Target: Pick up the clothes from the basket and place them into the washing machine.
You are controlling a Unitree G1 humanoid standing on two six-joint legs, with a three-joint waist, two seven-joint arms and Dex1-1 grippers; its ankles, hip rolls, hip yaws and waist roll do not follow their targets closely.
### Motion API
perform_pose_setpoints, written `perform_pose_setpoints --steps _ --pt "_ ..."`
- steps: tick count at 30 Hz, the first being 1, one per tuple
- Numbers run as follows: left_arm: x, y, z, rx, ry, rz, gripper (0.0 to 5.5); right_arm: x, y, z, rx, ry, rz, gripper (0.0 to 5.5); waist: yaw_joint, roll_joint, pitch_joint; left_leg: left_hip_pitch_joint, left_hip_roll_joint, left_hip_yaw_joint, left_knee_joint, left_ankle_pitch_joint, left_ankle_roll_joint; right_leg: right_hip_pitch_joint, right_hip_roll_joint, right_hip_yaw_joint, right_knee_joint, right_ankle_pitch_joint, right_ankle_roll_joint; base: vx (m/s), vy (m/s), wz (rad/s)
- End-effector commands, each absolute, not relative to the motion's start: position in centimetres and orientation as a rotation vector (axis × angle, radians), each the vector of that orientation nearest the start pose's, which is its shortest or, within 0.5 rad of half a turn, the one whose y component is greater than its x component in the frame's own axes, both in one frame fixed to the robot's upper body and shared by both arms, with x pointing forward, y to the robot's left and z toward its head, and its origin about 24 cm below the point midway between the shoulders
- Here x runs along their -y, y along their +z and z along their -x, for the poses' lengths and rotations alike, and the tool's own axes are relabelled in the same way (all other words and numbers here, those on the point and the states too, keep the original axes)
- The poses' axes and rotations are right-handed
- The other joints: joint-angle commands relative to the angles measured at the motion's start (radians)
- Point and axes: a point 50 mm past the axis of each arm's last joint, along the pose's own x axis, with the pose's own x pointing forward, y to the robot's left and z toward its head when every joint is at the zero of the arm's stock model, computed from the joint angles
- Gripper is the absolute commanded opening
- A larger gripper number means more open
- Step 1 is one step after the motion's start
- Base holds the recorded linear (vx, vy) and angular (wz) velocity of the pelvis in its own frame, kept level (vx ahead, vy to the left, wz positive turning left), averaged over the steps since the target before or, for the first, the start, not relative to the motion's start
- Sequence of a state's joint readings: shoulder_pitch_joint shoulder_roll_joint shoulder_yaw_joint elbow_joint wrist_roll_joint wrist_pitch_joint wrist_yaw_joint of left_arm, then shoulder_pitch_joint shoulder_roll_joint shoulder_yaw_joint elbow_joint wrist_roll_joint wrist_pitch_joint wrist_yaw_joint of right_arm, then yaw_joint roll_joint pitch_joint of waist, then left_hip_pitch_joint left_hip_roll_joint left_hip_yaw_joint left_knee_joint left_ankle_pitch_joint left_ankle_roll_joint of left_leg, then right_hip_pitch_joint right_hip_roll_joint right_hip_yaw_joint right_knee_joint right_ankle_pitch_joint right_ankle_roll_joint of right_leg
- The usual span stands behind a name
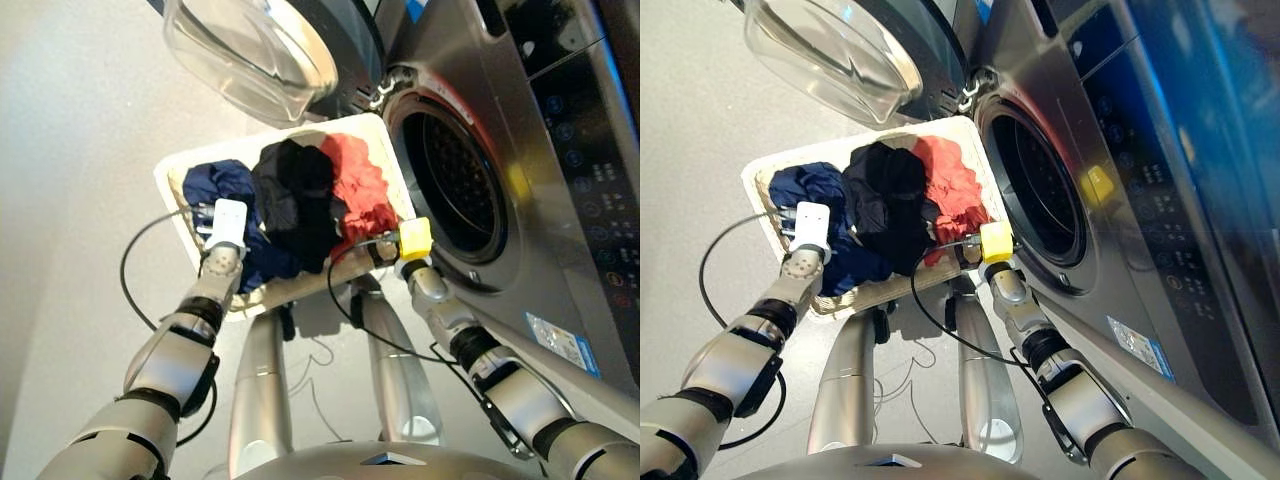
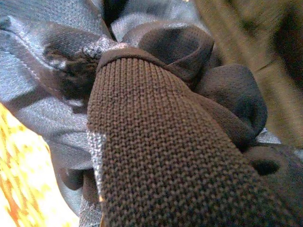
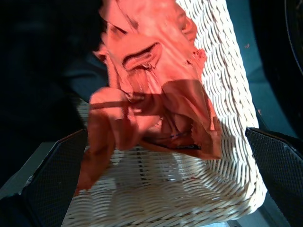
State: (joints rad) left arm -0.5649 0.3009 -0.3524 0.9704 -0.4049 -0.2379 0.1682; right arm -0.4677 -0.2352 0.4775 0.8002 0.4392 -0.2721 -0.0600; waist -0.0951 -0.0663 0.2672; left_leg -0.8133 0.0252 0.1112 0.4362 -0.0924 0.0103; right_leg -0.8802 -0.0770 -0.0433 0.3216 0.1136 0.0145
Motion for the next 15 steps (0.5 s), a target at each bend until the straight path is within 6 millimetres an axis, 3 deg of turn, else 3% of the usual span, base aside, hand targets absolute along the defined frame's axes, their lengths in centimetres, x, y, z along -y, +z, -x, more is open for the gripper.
perform_pose_setpoints --steps 1,4,5,11,13,15 --pt "-15.5 3.5 -33.1 -0.002 -0.058 0.073 0.0 12.9 1.5 -31.2 -0.058 0.286 0.128 5.5 0.017 0.078 -0.017 0.07 -0.032 -0.079 -0.093 0.032 -0.016 0.125 0.002 -0.042 -0.01 -0.079 0.072 0.037 -0.074 0.077" --pt "-14.3 4.6 -32.4 0.065 -0.124 0.177 0.0 12.4 2.1 -31.0 -0.009 0.352 0.269 5.5 0.026 0.088 -0.014 0.105 -0.04 -0.082 -0.106 0.036 -0.016 0.16 -0.001 -0.044 -0.023 -0.08 0.073 -0.021 -0.009 0.015" --pt "-13.2 5.3 -31.8 0.092 -0.196 0.236 0.0 12.3 2.3 -31.0 0.016 0.391 0.374 5.5 0.029 0.093 -0.014 0.118 -0.049 -0.076 -0.122 0.069 -0.01 0.177 -0.009 -0.048 -0.042 -0.056 0.066 -0.069 -0.025 0.041" --pt "-10.3 8.1 -30.7 0.187 -0.383 0.363 0.0 11.3 3.9 -31.4 0.151 0.496 0.678 5.5 0.046 0.122 -0.024 0.174 -0.06 -0.075 -0.15 0.072 -0.005 0.226 -0.011 -0.044 -0.058 -0.062 0.066 -0.011 -0.006 0.017" --pt "-10.0 8.9 -30.4 0.207 -0.416 0.404 0.0 10.0 6.2 -31.4 0.28 0.555 0.762 5.5 0.049 0.129 -0.03 0.182 -0.059 -0.071 -0.151 0.069 -0.003 0.234 -0.009 -0.04 -0.056 -0.066 0.066 0.0 0.0 0.0" --pt "-9.6 9.4 -30.2 0.222 -0.433 0.424 0.0 9.8 6.6 -31.4 0.323 0.561 0.815 5.5 0.052 0.132 -0.034 0.19 -0.061 -0.071 -0.153 0.068 -0.002 0.24 -0.008 -0.037 -0.058 -0.067 0.065 0.0 0.0 0.0"
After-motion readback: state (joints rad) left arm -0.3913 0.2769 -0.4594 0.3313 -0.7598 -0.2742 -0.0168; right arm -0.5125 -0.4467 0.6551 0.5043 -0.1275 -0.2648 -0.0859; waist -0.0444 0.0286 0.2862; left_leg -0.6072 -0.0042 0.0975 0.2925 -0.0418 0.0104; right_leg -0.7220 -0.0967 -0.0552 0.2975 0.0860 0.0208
